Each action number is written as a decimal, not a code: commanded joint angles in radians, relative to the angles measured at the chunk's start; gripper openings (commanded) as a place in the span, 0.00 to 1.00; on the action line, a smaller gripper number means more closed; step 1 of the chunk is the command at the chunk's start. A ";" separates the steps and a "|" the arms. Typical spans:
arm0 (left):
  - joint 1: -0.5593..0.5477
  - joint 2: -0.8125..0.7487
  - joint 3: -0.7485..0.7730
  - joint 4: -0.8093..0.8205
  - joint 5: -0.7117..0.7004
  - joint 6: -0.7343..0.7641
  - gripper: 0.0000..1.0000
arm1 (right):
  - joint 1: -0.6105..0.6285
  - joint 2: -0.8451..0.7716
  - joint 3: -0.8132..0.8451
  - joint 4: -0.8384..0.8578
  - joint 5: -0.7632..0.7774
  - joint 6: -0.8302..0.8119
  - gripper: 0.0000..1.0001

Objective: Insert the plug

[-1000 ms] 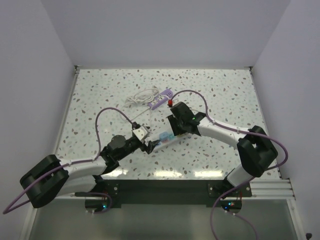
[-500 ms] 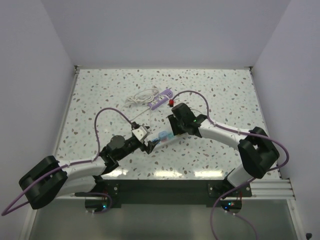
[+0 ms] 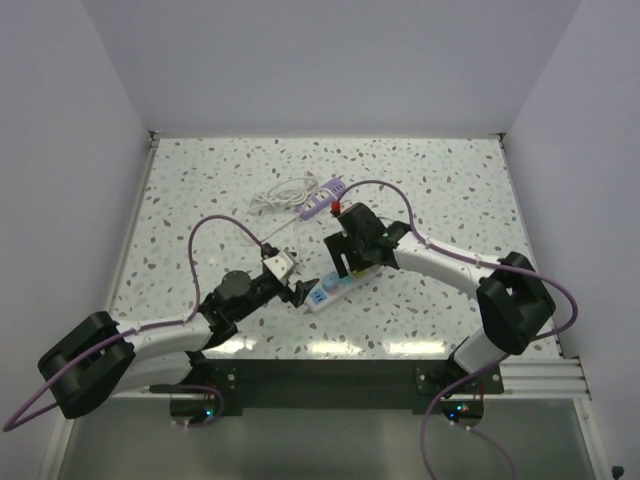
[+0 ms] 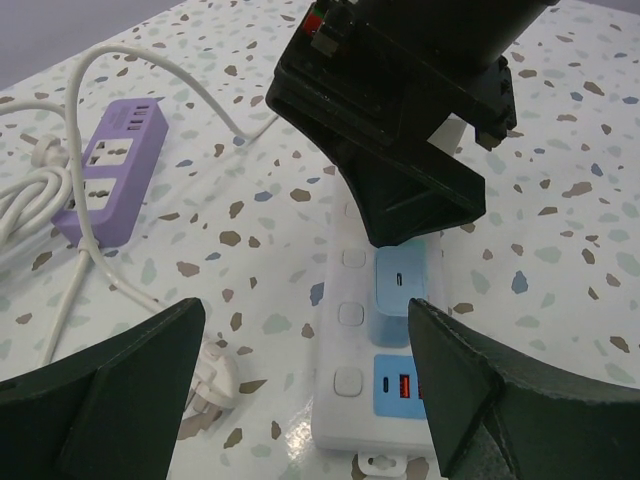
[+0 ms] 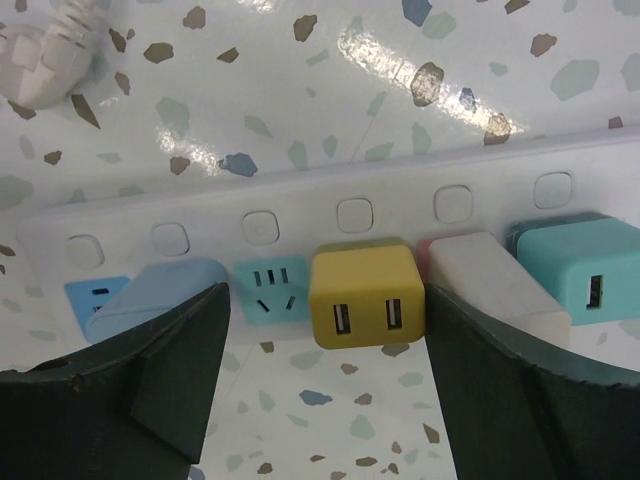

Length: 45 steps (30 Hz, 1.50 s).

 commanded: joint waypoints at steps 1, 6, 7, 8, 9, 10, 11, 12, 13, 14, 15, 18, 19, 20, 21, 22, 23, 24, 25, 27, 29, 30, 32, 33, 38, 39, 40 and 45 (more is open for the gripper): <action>-0.005 -0.018 0.027 0.012 -0.015 -0.004 0.88 | 0.003 -0.034 0.069 -0.035 -0.032 -0.020 0.80; -0.005 -0.026 0.035 -0.005 -0.051 -0.042 0.90 | 0.003 -0.058 0.094 -0.054 -0.043 -0.032 0.83; -0.005 -0.031 0.038 -0.010 -0.059 -0.045 0.90 | 0.003 -0.064 0.094 -0.059 -0.040 -0.034 0.83; -0.005 -0.043 0.040 -0.020 -0.065 -0.054 0.91 | 0.003 -0.087 0.092 -0.059 -0.037 -0.034 0.83; -0.005 -0.052 0.040 -0.026 -0.085 -0.060 0.91 | 0.003 -0.098 0.091 -0.064 -0.034 -0.035 0.83; -0.005 -0.061 0.046 -0.034 -0.096 -0.066 0.92 | 0.003 -0.113 0.086 -0.071 -0.029 -0.035 0.84; -0.005 -0.083 0.049 -0.057 -0.111 -0.083 0.93 | 0.003 -0.145 0.083 -0.073 -0.024 -0.037 0.84; -0.004 -0.094 0.053 -0.071 -0.155 -0.094 0.93 | 0.003 -0.167 0.077 -0.073 -0.012 -0.035 0.84; -0.004 -0.104 0.066 -0.089 -0.182 -0.106 0.94 | 0.003 -0.187 0.065 -0.068 -0.009 -0.035 0.84; -0.002 -0.126 0.075 -0.132 -0.211 -0.128 0.95 | 0.003 -0.233 0.057 -0.064 -0.005 -0.032 0.84; 0.004 -0.136 0.084 -0.155 -0.267 -0.142 0.96 | 0.004 -0.256 0.049 -0.058 0.003 -0.026 0.85; 0.042 -0.179 0.119 -0.244 -0.326 -0.198 1.00 | 0.003 -0.351 0.005 -0.018 0.026 -0.009 0.86; 0.056 -0.187 0.142 -0.269 -0.334 -0.214 1.00 | 0.003 -0.377 -0.024 0.013 0.043 -0.006 0.86; 0.071 -0.199 0.158 -0.324 -0.340 -0.238 1.00 | 0.003 -0.402 -0.040 0.030 0.049 -0.001 0.87; 0.094 -0.203 0.173 -0.351 -0.351 -0.244 1.00 | 0.003 -0.449 -0.055 0.048 0.052 0.009 0.88; 0.102 -0.203 0.203 -0.376 -0.364 -0.247 1.00 | 0.004 -0.471 -0.089 0.091 0.066 0.012 0.89; 0.104 -0.204 0.220 -0.428 -0.389 -0.257 1.00 | 0.003 -0.491 -0.103 0.113 0.090 0.015 0.91; 0.104 -0.201 0.246 -0.453 -0.438 -0.263 1.00 | 0.003 -0.527 -0.118 0.134 0.106 0.019 0.94; 0.104 -0.203 0.256 -0.473 -0.455 -0.269 1.00 | 0.003 -0.540 -0.139 0.171 0.118 0.017 0.96; 0.104 -0.212 0.270 -0.511 -0.499 -0.287 1.00 | 0.003 -0.563 -0.158 0.203 0.160 0.017 0.98; 0.104 -0.235 0.273 -0.533 -0.519 -0.298 1.00 | 0.003 -0.587 -0.181 0.240 0.196 0.012 0.99; 0.104 -0.244 0.274 -0.539 -0.535 -0.300 1.00 | 0.004 -0.592 -0.187 0.249 0.213 0.006 0.99; 0.104 -0.275 0.276 -0.560 -0.559 -0.307 1.00 | 0.003 -0.607 -0.201 0.263 0.258 0.005 0.99; 0.104 -0.287 0.279 -0.568 -0.568 -0.310 1.00 | 0.003 -0.610 -0.209 0.265 0.306 0.002 0.99; 0.104 -0.353 0.287 -0.614 -0.610 -0.323 1.00 | 0.001 -0.684 -0.261 0.314 0.462 -0.006 0.99; 0.104 -0.359 0.290 -0.620 -0.620 -0.324 1.00 | 0.004 -0.696 -0.270 0.318 0.483 -0.008 0.99; 0.104 -0.367 0.293 -0.631 -0.628 -0.324 1.00 | 0.003 -0.711 -0.285 0.327 0.523 -0.009 0.99; 0.104 -0.368 0.319 -0.672 -0.671 -0.332 1.00 | 0.003 -0.791 -0.325 0.357 0.600 -0.023 0.99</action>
